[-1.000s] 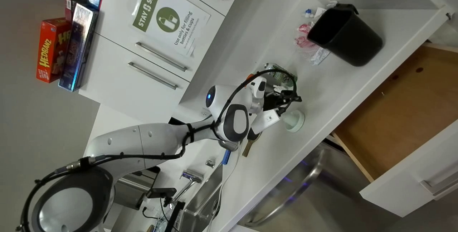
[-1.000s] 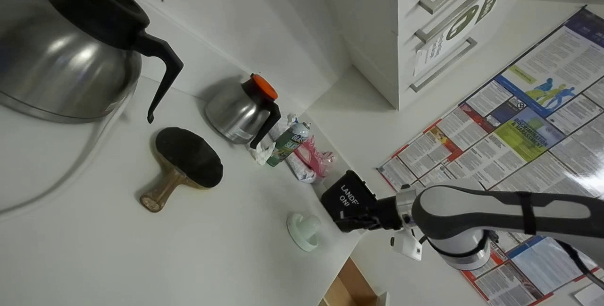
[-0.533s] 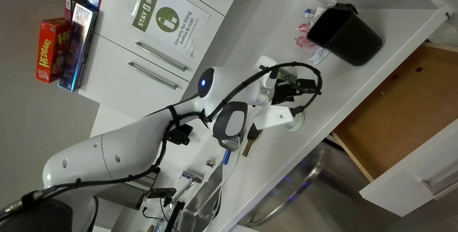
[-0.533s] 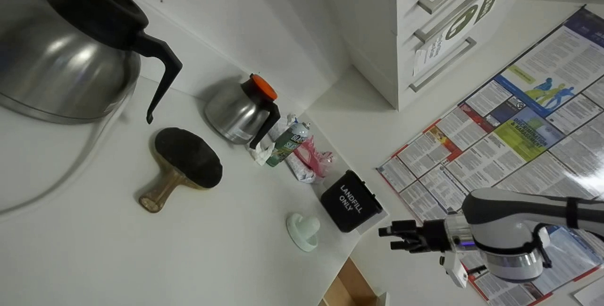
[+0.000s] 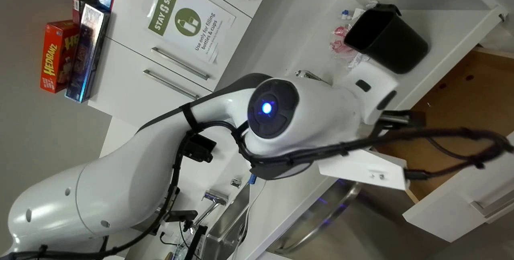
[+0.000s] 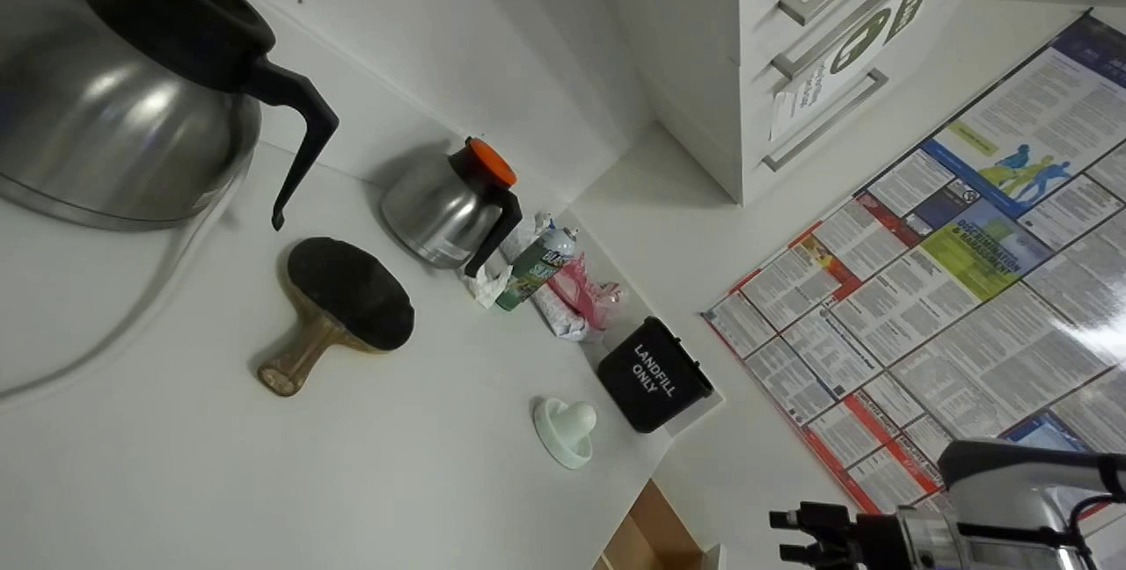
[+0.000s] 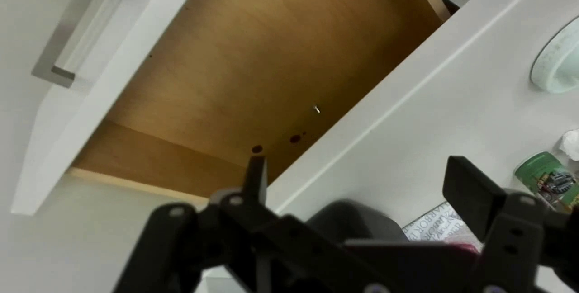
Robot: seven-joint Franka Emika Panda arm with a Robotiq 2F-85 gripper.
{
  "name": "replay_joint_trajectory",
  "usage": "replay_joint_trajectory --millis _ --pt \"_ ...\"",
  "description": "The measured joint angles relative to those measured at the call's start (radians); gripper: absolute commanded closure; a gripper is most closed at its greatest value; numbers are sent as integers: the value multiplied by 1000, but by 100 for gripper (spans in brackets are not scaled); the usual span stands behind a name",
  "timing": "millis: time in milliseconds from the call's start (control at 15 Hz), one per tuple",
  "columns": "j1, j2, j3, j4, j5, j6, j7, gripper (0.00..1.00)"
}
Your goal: Open the topmost drawer, remove the white object from the drawer and place it on the counter, close the open drawer
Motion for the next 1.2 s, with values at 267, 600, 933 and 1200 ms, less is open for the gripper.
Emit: replay_joint_trajectory --millis 267,600,933,1200 --pt "0 82 -94 21 134 -151 -135 0" --pt "-3 236 -119 84 210 -264 -161 51" --pt "-43 365 -126 168 230 -354 -153 88" --pt "-118 442 -127 237 246 -449 -147 100"
